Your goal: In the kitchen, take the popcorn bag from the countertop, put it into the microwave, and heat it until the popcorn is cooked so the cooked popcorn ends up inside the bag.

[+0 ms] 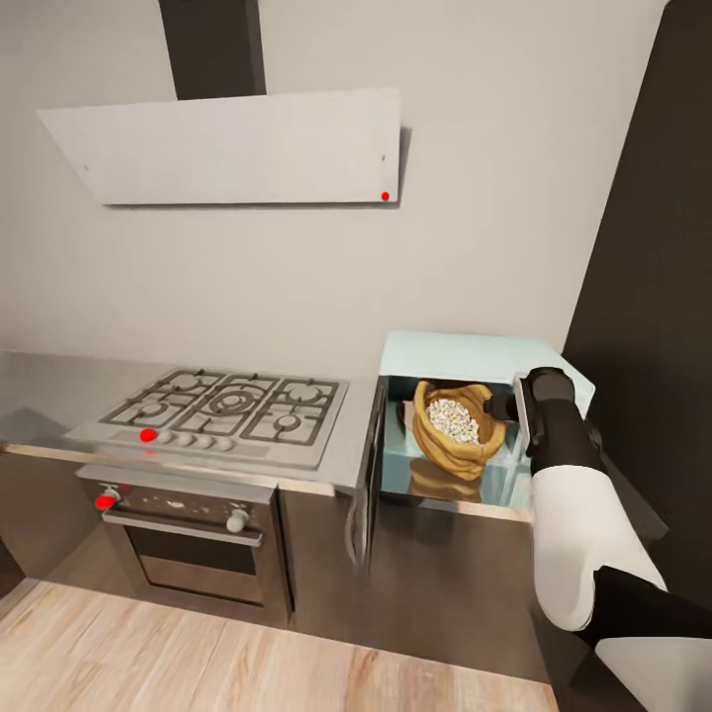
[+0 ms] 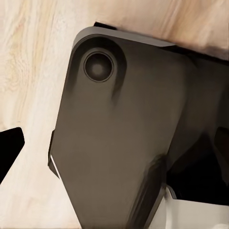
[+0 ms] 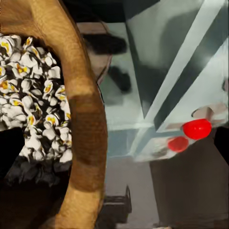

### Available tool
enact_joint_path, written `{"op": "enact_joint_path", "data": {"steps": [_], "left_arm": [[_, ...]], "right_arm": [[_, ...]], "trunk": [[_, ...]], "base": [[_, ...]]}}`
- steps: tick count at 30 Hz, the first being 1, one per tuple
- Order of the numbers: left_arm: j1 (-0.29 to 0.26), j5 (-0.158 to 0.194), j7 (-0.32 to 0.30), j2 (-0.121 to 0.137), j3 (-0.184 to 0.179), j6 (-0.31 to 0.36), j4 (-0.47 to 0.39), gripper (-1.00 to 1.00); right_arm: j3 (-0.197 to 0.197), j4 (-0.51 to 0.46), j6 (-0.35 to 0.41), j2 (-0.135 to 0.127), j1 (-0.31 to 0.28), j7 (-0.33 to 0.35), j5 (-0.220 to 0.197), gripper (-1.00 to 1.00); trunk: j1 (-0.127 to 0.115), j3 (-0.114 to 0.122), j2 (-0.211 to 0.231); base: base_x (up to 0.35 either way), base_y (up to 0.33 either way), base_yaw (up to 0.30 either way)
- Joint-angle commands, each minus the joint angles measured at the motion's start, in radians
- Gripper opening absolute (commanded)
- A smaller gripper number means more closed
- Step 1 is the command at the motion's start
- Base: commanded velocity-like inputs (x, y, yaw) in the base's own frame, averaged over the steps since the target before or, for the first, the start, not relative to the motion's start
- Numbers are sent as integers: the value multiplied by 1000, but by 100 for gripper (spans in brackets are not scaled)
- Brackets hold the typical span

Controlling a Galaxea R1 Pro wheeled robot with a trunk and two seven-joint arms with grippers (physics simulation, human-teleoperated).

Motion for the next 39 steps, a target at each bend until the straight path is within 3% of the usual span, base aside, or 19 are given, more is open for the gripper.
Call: {"op": "enact_joint_path", "data": {"steps": [1, 4, 6, 7, 10, 19, 26, 29, 31, 39], "left_arm": [[0, 3, 3, 0, 0, -1, -2, 100], [0, 3, 3, 0, -1, -2, -1, 100], [0, 3, 3, 0, -1, -2, -2, 100], [0, 3, 3, 0, -1, -2, -2, 100], [0, 3, 3, 1, -1, -2, -3, 100], [0, 3, 3, 1, -1, -2, -3, 100], [0, 3, 3, 1, -1, -2, -3, 100], [0, 3, 3, 1, -1, -2, -3, 100], [0, 2, 3, 1, -1, -2, -2, 100], [0, 2, 3, 1, -1, -2, -3, 100]], "right_arm": [[-3, -1, 3, 1, -1, 5, 5, 100], [-2, -6, 3, 2, -1, 51, 5, 100], [-1, -34, 3, 1, 0, 153, 6, 100], [-1, -89, 3, 0, 9, 238, 11, 100], [-1, -150, 3, -1, 86, 288, 19, 100], [3, -157, 3, 8, 163, 290, 15, 100], [-2, -164, 3, 1, 175, 296, 12, 100], [0, -155, 3, 4, 213, 296, 13, 100], [1, -142, -34, 11, 240, 296, 8, 100], [2, -83, -132, 16, 245, 291, 4, 100]], "trunk": [[-1, -1, -1], [-1, -1, -1], [-1, -1, -1], [-1, -1, -1], [-1, -1, -1], [-1, -1, -1], [-1, -1, -1], [-1, -1, -1], [-1, -1, -1], [-1, -1, -1]], "base": [[-345, 0, 0], [-345, 0, 0], [-345, 0, 0], [-333, 0, 0], [-190, 0, 0], [-9, 0, 0], [0, 0, 0], [0, 0, 0], [0, 0, 0], [0, 0, 0]]}}
